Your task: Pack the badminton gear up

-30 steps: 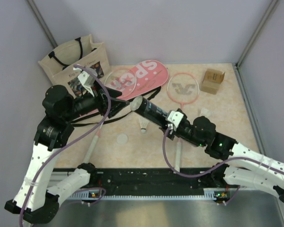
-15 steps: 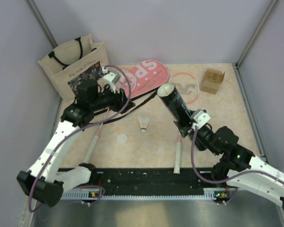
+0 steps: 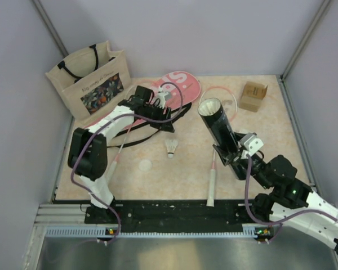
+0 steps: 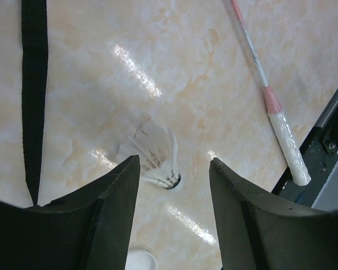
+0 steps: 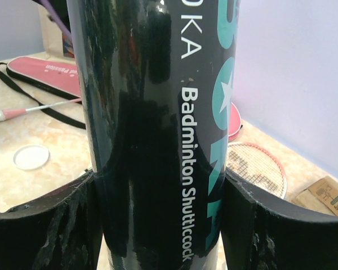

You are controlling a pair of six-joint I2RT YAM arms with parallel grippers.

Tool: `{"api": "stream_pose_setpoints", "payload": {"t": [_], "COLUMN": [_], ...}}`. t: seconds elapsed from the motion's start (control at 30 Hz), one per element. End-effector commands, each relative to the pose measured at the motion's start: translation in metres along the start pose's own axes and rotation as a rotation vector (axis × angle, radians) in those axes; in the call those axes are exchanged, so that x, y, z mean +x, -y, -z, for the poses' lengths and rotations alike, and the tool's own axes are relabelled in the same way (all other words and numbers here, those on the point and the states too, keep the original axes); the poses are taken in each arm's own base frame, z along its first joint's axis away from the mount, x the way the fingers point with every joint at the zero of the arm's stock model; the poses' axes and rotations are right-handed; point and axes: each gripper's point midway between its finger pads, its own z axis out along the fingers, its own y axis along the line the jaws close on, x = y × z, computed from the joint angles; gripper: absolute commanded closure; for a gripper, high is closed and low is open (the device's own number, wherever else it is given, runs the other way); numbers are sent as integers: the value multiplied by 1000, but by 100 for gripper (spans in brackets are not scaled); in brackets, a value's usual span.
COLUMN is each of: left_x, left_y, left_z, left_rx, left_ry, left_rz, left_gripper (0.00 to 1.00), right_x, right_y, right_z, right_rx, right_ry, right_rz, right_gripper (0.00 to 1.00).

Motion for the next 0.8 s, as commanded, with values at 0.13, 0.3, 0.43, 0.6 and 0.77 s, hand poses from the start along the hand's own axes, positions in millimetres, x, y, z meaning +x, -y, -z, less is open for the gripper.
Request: {"api": "stream_pose_setpoints", "payload": {"t": [0.13,0.3,0.43,0.6,0.77], "left_x": [7,33,53,57,64], "left_y": [-3,-1,-4,8,16], "left_z": [-35,-42,-40,-28,-19], "left_rx": [161,234,208,222,222], "left_ry": [-118,-202,-265,-271,-274], "left_rz": [3,39,50,53,67], "left_gripper": [46,49,54,66,85], "right_x": [-41,-36,-34,-28,-26], "right_y": [11,10,13,8,2], "right_z": [12,14,14,10,7], "right_rx": [13,7,21,8,-17], "right_ry": [115,100,97,84,77], "right_rz": [-32,-26,-20,-21,-27], "right_gripper": [71,71,71,71,71]}}
